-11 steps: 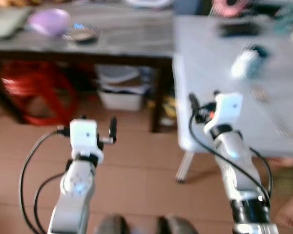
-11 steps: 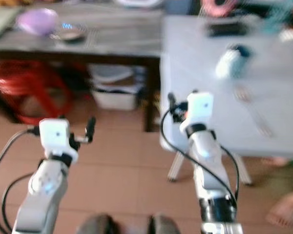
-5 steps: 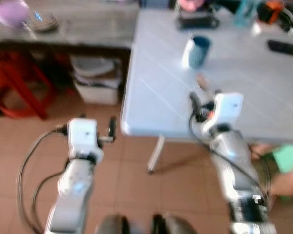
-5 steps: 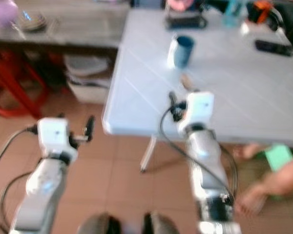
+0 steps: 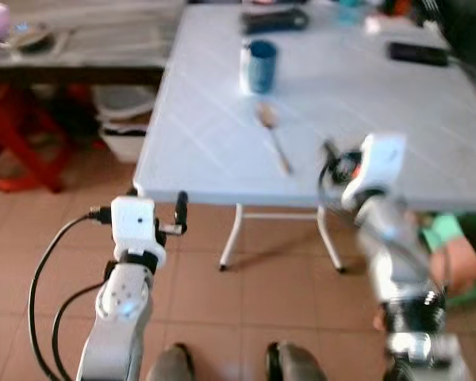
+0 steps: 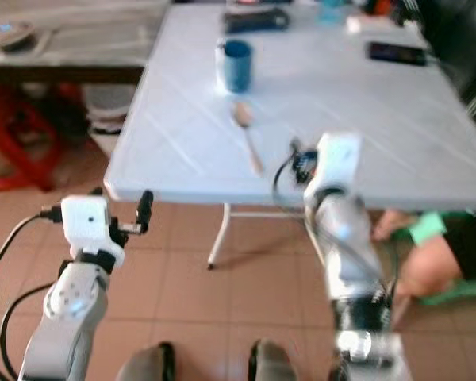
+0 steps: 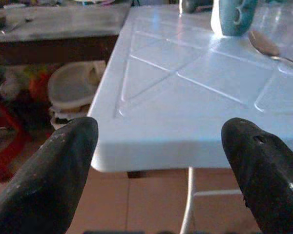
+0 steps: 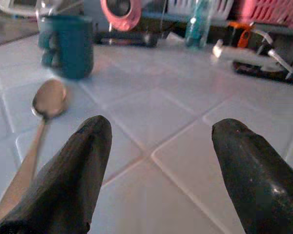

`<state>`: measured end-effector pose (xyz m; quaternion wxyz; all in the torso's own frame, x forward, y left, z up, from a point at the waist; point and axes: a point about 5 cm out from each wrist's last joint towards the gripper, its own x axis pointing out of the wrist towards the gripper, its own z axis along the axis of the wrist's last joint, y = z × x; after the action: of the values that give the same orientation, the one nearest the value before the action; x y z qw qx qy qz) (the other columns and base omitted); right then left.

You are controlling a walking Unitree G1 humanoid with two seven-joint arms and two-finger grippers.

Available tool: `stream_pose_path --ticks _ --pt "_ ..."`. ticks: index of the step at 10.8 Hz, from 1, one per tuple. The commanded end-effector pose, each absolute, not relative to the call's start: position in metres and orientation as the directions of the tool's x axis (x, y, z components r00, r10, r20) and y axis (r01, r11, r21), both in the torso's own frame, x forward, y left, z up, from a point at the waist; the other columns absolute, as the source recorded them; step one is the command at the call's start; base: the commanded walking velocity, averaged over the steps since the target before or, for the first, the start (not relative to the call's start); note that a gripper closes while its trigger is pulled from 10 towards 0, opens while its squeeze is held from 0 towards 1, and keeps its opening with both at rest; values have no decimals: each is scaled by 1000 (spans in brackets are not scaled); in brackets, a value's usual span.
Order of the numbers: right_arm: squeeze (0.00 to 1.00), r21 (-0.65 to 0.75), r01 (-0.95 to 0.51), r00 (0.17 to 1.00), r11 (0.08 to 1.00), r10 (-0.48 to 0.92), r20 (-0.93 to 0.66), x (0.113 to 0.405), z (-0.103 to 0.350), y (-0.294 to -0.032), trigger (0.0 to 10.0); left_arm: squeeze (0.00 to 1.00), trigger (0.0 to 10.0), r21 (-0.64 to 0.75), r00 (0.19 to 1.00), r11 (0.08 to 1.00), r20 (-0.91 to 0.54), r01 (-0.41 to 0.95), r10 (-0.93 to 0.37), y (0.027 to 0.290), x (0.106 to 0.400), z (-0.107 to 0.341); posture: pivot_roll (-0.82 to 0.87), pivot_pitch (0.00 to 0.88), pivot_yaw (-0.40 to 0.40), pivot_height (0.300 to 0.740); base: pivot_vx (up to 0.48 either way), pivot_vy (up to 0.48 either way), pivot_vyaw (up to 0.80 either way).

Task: Setting the table

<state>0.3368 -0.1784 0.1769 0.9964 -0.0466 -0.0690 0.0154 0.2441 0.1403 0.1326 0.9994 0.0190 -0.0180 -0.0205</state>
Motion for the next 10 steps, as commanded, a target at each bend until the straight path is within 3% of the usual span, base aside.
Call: stream_pose_path --ticks 1,4,7,10 --pt "0 -102 -47 993 994 58 107 342 175 -174 10000 0 10000 57 999 998 30 27 -29 146 241 135 48 214 30 740 0 0 0" --pt "0 -144 -88 993 986 99 65 364 185 -180 10000 0 10000 71 999 997 15 34 -35 148 236 135 65 240 41 740 0 0 0" --pt "0 -137 -251 967 958 256 16 385 201 -152 10000 0 10000 112 1000 993 9 26 -28 156 233 143 111 298 82 740 0 0 0" --pt "0 -123 -303 953 945 304 -13 395 210 -139 10000 0 10000 128 999 990 -11 52 -51 154 228 146 145 339 116 740 0 0 0"
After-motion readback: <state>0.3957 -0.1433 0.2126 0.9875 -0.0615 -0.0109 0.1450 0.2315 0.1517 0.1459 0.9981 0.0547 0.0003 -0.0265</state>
